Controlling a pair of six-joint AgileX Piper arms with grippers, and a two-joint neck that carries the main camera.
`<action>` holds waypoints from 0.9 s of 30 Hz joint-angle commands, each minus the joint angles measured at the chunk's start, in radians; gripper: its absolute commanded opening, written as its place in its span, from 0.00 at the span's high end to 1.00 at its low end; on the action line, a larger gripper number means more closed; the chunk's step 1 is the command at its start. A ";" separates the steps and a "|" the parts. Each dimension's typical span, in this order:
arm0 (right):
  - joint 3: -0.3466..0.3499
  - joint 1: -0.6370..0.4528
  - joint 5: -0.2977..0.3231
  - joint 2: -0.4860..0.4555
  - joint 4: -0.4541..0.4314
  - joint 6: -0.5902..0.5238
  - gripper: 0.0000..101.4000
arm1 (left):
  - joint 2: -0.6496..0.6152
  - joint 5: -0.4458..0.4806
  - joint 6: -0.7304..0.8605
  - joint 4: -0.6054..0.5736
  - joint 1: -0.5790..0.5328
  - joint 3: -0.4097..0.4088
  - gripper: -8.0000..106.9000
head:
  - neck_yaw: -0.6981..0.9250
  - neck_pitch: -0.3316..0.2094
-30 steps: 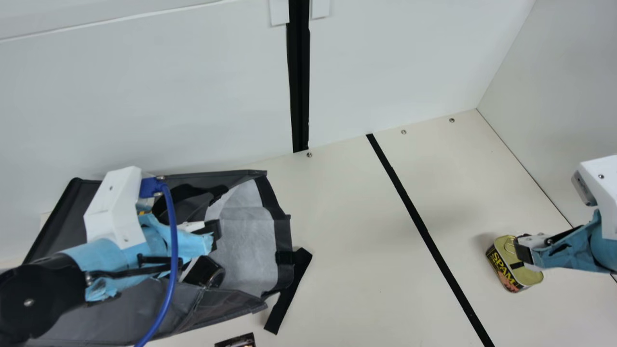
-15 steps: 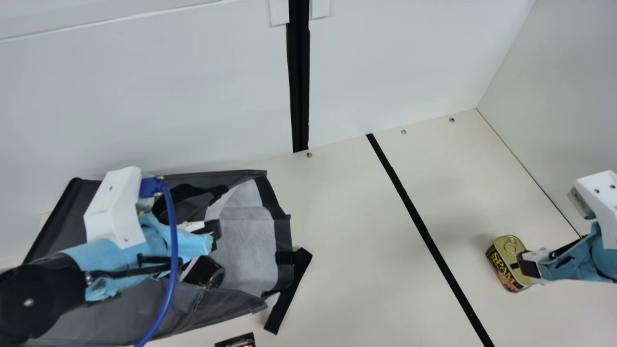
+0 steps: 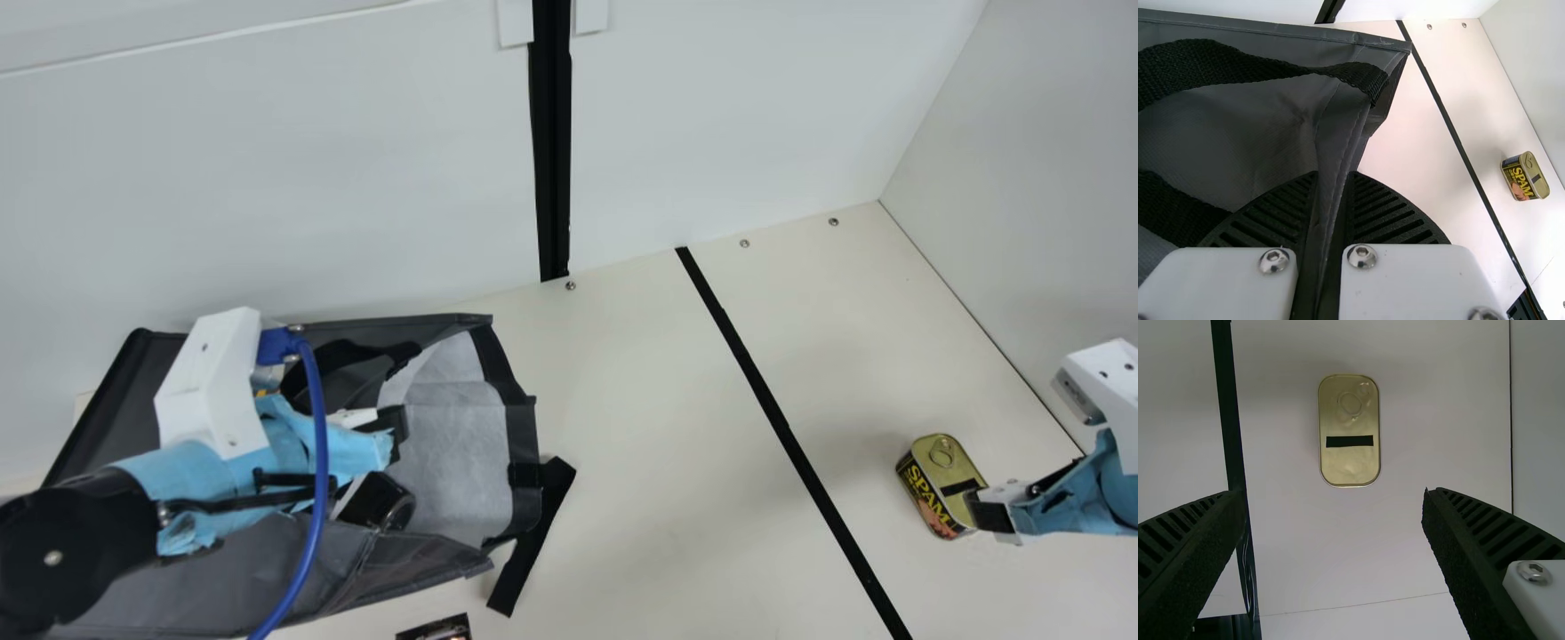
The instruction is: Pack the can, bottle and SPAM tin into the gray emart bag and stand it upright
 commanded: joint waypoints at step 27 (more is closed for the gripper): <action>0.101 0.110 -0.208 0.189 -0.046 0.055 0.06 | 0.000 0.000 0.000 0.000 0.000 0.000 1.00 | -0.001 -0.023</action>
